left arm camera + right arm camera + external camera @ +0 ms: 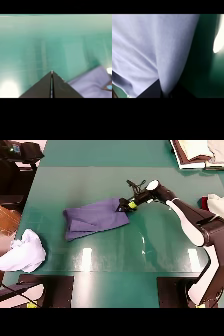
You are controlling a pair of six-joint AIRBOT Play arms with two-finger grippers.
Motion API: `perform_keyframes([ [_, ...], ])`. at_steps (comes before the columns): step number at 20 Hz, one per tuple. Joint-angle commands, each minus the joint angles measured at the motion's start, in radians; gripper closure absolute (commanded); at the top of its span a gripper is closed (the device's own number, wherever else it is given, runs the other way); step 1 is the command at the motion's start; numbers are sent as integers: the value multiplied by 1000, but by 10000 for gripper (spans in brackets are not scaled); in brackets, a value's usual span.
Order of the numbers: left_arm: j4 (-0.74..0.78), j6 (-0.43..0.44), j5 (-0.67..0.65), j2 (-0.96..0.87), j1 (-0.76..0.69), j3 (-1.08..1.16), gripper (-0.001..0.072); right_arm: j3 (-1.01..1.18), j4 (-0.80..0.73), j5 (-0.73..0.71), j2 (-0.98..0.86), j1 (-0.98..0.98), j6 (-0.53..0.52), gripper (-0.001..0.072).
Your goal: Fold the shirts.
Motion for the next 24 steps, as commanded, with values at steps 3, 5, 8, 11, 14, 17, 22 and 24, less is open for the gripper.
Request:
perform_keyframes([
  [3, -11, 10, 24, 1, -159, 0, 681, 179, -171, 21, 42, -38, 60, 695],
  [5, -14, 10, 17, 1, -222, 0, 681, 220, -281, 71, 110, -126, 88, 695],
  [8, -15, 8, 45, 0, -305, 0, 680, 232, -391, 118, 240, -319, 99, 694],
  [11, -16, 5, 85, 0, -369, 0, 680, 232, -444, 149, 350, -544, 104, 694],
  [14, -18, 5, 117, 0, -414, 0, 680, 204, -442, 134, 421, -762, 132, 694],
  [17, -27, -1, 139, 0, -428, 0, 680, 186, -440, 138, 441, -942, 134, 695],
  [22, -27, -18, 172, -2, -428, 0, 680, 187, -433, 107, 441, -1072, 134, 695],
  [24, -27, -18, 172, -2, -428, 0, 680, 201, -433, 108, 443, -1080, 134, 695],
])
